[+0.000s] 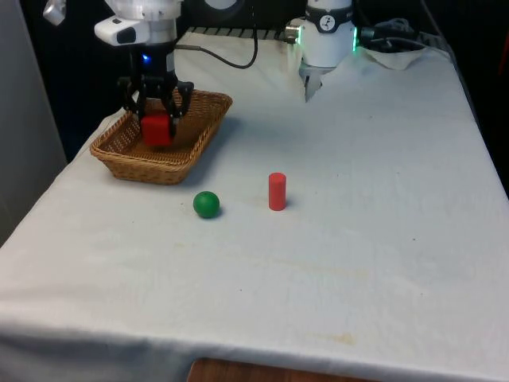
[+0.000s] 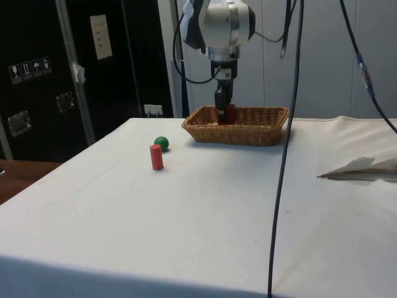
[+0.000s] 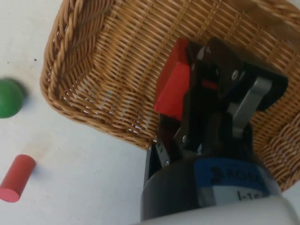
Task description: Pick up the object to the left of the cylinder and place it into the basket.
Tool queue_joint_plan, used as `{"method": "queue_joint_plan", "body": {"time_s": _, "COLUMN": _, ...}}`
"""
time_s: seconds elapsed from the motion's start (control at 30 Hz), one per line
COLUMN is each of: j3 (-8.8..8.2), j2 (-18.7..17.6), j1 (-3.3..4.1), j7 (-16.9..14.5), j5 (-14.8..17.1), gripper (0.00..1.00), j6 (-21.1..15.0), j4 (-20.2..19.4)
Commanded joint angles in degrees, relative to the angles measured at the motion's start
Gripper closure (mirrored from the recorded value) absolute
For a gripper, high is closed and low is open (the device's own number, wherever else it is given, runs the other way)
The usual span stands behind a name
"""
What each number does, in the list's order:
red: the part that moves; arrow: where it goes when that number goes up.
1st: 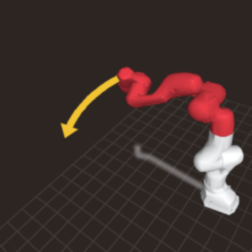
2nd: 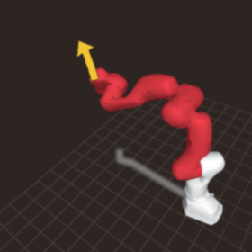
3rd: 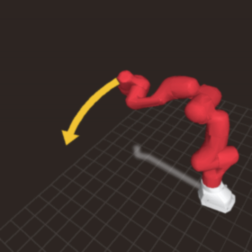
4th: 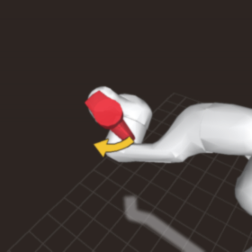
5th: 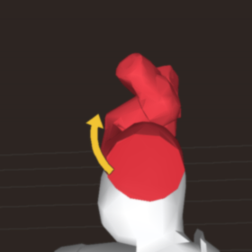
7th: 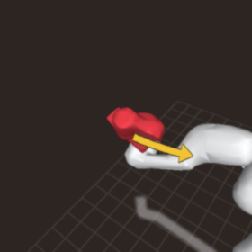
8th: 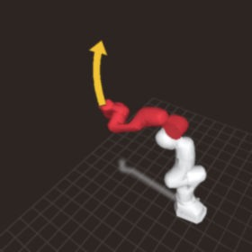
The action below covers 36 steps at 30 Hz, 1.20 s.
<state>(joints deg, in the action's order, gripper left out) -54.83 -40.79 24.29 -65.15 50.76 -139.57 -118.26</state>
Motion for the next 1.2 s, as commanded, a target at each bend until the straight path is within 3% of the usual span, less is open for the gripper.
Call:
{"method": "queue_joint_plan", "body": {"time_s": 0.0, "j3": 0.34, "j2": 0.11, "j1": -0.29, "j7": -0.46, "j5": 0.52, "gripper": 0.97, "j6": -0.34, "j4": 0.17}}
{"method": "queue_joint_plan", "body": {"time_s": 0.2, "j3": 0.0, "j2": 0.0, "j1": 0.0, "j7": -0.17, "j5": 0.23, "gripper": 0.97, "j6": 0.0, "j4": 0.06}}
{"method": "queue_joint_plan", "body": {"time_s": 0.27, "j3": 0.0, "j2": -0.06, "j1": 0.0, "j7": -0.17, "j5": 0.23, "gripper": 0.9, "j6": 0.0, "j4": 0.06}}
{"method": "queue_joint_plan", "body": {"time_s": 0.3, "j3": -0.06, "j2": -0.06, "j1": 0.06, "j7": -0.06, "j5": 0.11, "gripper": 0.81, "j6": 0.11, "j4": 0.0}}
{"method": "queue_joint_plan", "body": {"time_s": 0.33, "j3": 0.0, "j2": -0.06, "j1": 0.06, "j7": -0.11, "j5": 0.23, "gripper": 0.81, "j6": 0.06, "j4": 0.06}}
{"method": "queue_joint_plan", "body": {"time_s": 0.4, "j3": -0.06, "j2": -0.06, "j1": 0.06, "j7": -0.11, "j5": 0.17, "gripper": 0.63, "j6": 0.06, "j4": 0.06}}
{"method": "queue_joint_plan", "body": {"time_s": 0.43, "j3": -0.06, "j2": -0.06, "j1": 0.06, "j7": -0.11, "j5": 0.17, "gripper": 0.44, "j6": 0.11, "j4": 0.06}}
{"method": "queue_joint_plan", "body": {"time_s": 0.57, "j3": -0.06, "j2": -0.06, "j1": 0.11, "j7": -0.06, "j5": 0.17, "gripper": 0.05, "j6": 0.11, "j4": 0.0}}
{"method": "queue_joint_plan", "body": {"time_s": 0.6, "j3": -0.06, "j2": -0.06, "j1": 0.11, "j7": -0.06, "j5": 0.17, "gripper": 0.0, "j6": 0.11, "j4": 0.0}}
{"method": "queue_joint_plan", "body": {"time_s": 0.8, "j3": -0.11, "j2": -0.06, "j1": 0.11, "j7": -0.06, "j5": 0.17, "gripper": 0.0, "j6": 0.17, "j4": 0.0}}
{"method": "queue_joint_plan", "body": {"time_s": 0.9, "j3": -0.74, "j2": 0.46, "j1": 0.92, "j7": 0.8, "j5": -0.29, "gripper": 0.0, "j6": 0.57, "j4": 0.4}}
{"method": "queue_joint_plan", "body": {"time_s": 0.93, "j3": -0.34, "j2": 0.17, "j1": 0.46, "j7": 0.29, "j5": 0.11, "gripper": 0.0, "j6": 0.23, "j4": 0.4}}
{"method": "queue_joint_plan", "body": {"time_s": 0.97, "j3": -0.92, "j2": 0.69, "j1": 1.15, "j7": 1.03, "j5": -0.34, "gripper": 0.0, "j6": 0.63, "j4": 0.57}}
{"method": "queue_joint_plan", "body": {"time_s": 1.03, "j3": -1.2, "j2": 1.26, "j1": 1.78, "j7": 1.66, "j5": -0.46, "gripper": 0.0, "j6": 0.92, "j4": 0.97}}
{"method": "queue_joint_plan", "body": {"time_s": 1.13, "j3": -1.55, "j2": 1.83, "j1": 2.41, "j7": 2.29, "j5": -0.57, "gripper": 0.0, "j6": 1.32, "j4": 1.38}}
{"method": "queue_joint_plan", "body": {"time_s": 1.17, "j3": -1.15, "j2": 1.89, "j1": 2.01, "j7": 1.66, "j5": 0.0, "gripper": 0.0, "j6": 0.97, "j4": 1.38}}
